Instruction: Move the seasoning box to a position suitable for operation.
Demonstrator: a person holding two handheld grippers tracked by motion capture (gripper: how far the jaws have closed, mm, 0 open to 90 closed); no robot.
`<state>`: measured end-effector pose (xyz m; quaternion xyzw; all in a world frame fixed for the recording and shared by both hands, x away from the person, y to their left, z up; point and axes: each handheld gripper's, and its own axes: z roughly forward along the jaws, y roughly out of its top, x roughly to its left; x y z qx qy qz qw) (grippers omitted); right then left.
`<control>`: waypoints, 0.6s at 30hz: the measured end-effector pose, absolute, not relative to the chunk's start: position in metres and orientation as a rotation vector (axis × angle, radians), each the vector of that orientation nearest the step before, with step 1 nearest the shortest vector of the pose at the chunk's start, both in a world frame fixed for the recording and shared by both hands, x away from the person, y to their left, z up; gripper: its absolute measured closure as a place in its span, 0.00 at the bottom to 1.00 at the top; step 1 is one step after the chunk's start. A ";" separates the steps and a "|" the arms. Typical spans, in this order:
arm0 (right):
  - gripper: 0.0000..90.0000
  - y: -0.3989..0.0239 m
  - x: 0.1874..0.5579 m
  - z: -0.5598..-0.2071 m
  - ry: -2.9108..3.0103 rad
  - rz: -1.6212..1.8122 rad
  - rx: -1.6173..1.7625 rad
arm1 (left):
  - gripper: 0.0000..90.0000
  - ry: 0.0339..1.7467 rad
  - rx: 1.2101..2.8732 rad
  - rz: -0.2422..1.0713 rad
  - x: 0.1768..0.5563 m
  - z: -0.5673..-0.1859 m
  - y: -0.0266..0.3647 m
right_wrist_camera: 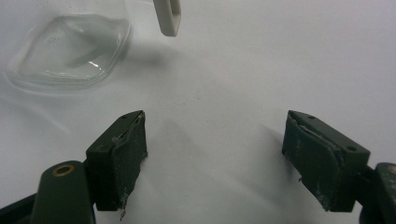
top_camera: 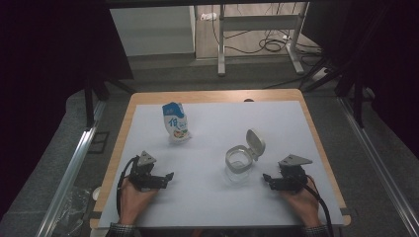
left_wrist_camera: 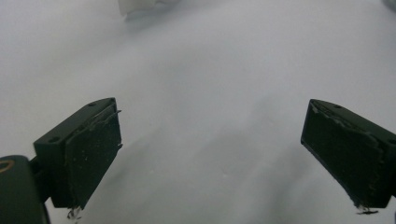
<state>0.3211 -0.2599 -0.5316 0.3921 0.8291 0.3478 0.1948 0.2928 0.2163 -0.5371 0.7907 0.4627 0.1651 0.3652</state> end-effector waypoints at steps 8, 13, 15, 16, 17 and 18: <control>0.25 -0.260 0.321 -0.532 2.324 0.976 1.099 | 0.06 1.139 1.988 0.397 0.307 -0.527 0.219; 0.25 -0.260 0.321 -0.532 2.324 0.976 1.099 | 0.05 1.107 1.979 0.384 0.316 -0.519 0.219; 0.25 -0.260 0.321 -0.532 2.323 0.976 1.099 | 0.04 1.093 1.967 0.369 0.320 -0.516 0.219; 0.25 -0.260 0.321 -0.532 2.323 0.976 1.099 | 0.05 1.085 1.962 0.364 0.322 -0.515 0.220; 0.25 -0.260 0.321 -0.532 2.323 0.977 1.099 | 0.05 1.075 1.965 0.361 0.324 -0.513 0.220; 0.25 -0.260 0.321 -0.532 2.323 0.977 1.099 | 0.05 1.070 1.968 0.362 0.326 -0.512 0.220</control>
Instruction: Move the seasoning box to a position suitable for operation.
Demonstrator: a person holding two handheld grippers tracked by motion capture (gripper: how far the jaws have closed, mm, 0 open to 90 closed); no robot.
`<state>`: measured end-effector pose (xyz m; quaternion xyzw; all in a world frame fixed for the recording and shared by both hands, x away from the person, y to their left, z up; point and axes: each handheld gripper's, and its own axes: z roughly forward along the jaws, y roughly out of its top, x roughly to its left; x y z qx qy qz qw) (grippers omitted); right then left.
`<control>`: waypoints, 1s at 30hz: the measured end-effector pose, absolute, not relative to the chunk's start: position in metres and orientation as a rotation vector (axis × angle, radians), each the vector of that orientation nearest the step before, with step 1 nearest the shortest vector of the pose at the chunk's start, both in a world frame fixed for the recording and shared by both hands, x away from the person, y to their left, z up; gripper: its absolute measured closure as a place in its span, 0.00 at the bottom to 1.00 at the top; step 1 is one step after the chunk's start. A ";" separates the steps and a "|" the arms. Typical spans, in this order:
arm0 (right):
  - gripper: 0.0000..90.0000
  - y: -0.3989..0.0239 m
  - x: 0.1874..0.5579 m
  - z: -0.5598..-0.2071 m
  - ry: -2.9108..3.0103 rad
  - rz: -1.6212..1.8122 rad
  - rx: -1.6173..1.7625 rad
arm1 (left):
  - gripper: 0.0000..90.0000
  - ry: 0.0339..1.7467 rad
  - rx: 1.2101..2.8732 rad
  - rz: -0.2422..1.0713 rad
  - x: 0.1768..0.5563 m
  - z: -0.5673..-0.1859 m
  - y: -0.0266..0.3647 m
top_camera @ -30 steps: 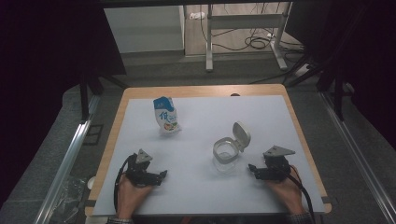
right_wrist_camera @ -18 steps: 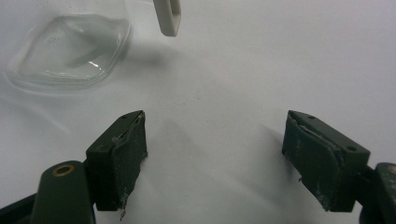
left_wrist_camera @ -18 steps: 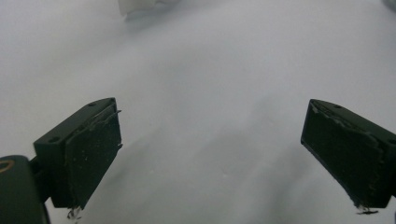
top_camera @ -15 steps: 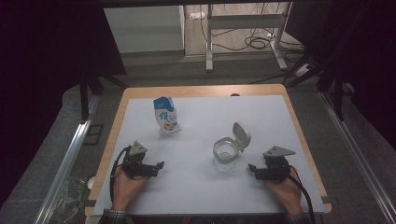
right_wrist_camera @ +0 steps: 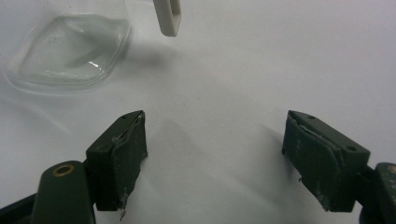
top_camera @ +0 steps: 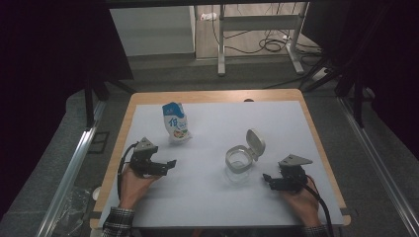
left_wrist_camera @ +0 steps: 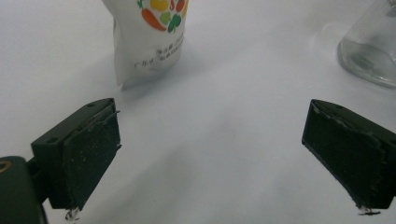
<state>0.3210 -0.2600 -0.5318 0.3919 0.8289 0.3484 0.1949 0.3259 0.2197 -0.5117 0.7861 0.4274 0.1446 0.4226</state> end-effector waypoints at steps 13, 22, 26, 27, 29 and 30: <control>0.25 -0.260 0.321 -0.532 2.323 0.977 1.099 | 0.12 1.005 1.970 0.386 0.358 -0.493 0.223; 0.25 -0.260 0.321 -0.532 2.321 0.980 1.099 | 0.13 0.963 1.931 0.374 0.381 -0.487 0.228; 0.25 -0.260 0.321 -0.532 2.321 0.979 1.097 | 0.14 0.957 1.899 0.374 0.389 -0.486 0.230; 0.25 -0.260 0.321 -0.532 2.321 0.979 1.096 | 0.14 0.956 1.895 0.374 0.391 -0.485 0.231; 0.25 -0.260 0.321 -0.532 2.321 0.979 1.097 | 0.15 0.957 1.886 0.381 0.395 -0.485 0.232; 0.25 -0.260 0.321 -0.532 2.321 0.979 1.097 | 0.15 0.953 1.881 0.380 0.396 -0.485 0.232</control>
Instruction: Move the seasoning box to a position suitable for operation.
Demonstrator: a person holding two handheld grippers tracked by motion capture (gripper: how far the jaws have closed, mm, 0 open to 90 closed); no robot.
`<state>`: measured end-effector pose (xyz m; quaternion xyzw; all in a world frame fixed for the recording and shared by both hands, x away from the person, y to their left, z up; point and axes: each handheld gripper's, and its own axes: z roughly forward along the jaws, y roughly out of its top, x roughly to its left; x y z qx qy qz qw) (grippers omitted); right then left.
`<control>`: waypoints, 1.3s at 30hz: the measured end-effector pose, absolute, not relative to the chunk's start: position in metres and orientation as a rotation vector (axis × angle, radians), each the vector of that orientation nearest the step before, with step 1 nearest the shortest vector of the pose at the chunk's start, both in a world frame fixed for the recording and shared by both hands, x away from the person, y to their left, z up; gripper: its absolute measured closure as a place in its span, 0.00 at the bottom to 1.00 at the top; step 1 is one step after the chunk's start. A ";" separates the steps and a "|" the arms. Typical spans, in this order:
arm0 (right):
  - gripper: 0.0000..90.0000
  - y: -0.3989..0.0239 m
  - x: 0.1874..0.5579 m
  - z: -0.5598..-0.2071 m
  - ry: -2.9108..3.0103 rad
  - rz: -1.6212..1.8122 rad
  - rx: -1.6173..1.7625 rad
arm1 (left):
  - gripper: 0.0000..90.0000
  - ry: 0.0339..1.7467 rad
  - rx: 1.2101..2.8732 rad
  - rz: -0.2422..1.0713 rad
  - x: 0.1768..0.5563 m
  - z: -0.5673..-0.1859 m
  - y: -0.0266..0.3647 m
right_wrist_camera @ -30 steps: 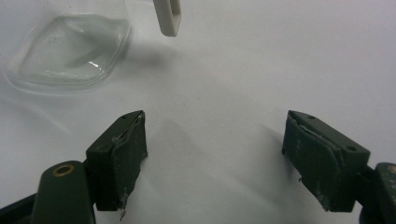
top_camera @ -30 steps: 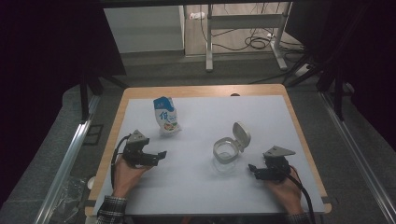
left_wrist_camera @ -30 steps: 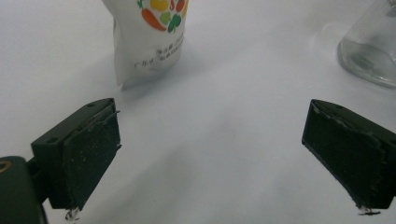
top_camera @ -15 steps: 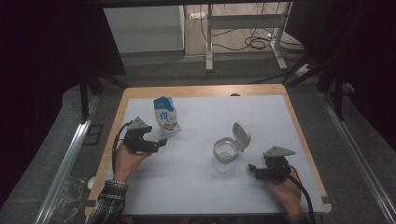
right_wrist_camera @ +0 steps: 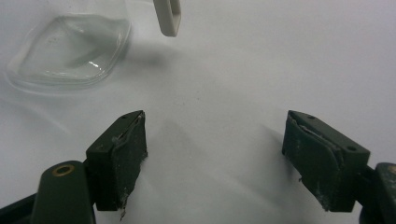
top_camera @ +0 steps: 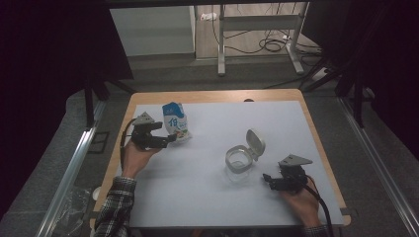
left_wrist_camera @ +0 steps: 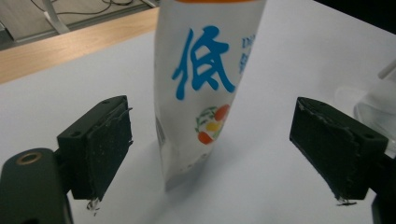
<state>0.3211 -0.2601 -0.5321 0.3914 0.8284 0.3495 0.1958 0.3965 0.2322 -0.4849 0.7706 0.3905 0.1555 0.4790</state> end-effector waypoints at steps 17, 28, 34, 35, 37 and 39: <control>0.25 -0.260 0.321 -0.532 2.321 0.979 1.096 | 0.40 0.865 1.816 0.429 0.415 -0.487 0.237; 0.25 -0.260 0.321 -0.532 2.321 0.980 1.095 | 0.58 0.782 1.754 0.382 0.426 -0.493 0.241; 0.25 -0.260 0.321 -0.532 2.320 0.980 1.096 | 0.70 0.763 1.712 0.388 0.426 -0.495 0.245; 0.25 -0.260 0.321 -0.532 2.320 0.980 1.096 | 0.72 0.760 1.706 0.384 0.427 -0.496 0.246; 0.25 -0.260 0.321 -0.532 2.321 0.980 1.096 | 0.77 0.757 1.696 0.378 0.427 -0.498 0.248; 0.25 -0.260 0.321 -0.532 2.321 0.980 1.096 | 0.81 0.748 1.693 0.376 0.428 -0.499 0.249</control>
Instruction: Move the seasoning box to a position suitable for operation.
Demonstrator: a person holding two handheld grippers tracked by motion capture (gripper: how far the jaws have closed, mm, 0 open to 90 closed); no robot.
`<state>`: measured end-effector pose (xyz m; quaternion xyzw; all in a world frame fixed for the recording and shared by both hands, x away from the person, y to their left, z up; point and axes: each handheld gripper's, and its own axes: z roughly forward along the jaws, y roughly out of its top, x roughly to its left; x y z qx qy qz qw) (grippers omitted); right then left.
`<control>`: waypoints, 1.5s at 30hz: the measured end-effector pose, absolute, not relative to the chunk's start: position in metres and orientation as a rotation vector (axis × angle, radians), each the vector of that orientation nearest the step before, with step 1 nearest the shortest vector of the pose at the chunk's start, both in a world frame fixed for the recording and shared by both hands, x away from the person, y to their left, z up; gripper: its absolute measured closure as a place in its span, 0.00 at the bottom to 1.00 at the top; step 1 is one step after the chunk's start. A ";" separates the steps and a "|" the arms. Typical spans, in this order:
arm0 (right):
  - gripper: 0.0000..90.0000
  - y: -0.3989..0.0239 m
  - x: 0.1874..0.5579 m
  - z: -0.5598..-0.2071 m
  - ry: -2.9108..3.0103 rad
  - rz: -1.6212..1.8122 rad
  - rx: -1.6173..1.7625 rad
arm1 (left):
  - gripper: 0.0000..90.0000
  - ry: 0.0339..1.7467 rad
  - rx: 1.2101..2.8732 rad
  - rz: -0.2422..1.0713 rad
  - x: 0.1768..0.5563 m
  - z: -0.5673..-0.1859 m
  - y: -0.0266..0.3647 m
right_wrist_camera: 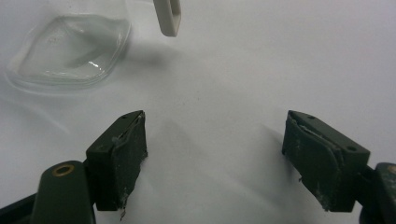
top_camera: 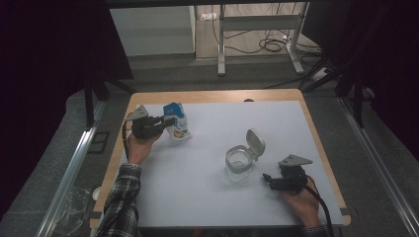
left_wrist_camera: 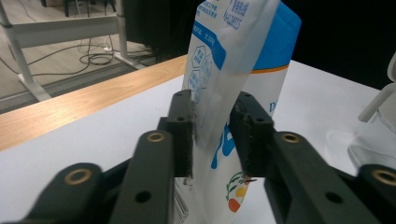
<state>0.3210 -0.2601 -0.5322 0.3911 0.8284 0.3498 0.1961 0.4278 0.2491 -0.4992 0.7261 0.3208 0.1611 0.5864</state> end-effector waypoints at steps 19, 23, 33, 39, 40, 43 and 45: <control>0.25 -0.260 0.321 -0.532 2.320 0.980 1.095 | 1.00 0.686 1.733 0.391 0.427 -0.497 0.249; 0.25 -0.260 0.321 -0.532 2.320 0.980 1.095 | 1.00 0.680 1.738 0.408 0.426 -0.497 0.248; 0.25 -0.260 0.321 -0.532 2.321 0.980 1.096 | 1.00 0.632 1.771 0.457 0.422 -0.492 0.241; 0.25 -0.260 0.321 -0.532 2.320 0.980 1.096 | 1.00 0.596 1.822 0.486 0.421 -0.483 0.231; 0.25 -0.260 0.321 -0.532 2.320 0.980 1.096 | 1.00 0.590 1.831 0.488 0.421 -0.482 0.229; 0.25 -0.260 0.321 -0.532 2.320 0.980 1.096 | 1.00 0.579 1.854 0.491 0.420 -0.477 0.225; 0.25 -0.260 0.321 -0.532 2.320 0.980 1.096 | 1.00 0.575 1.864 0.477 0.419 -0.474 0.223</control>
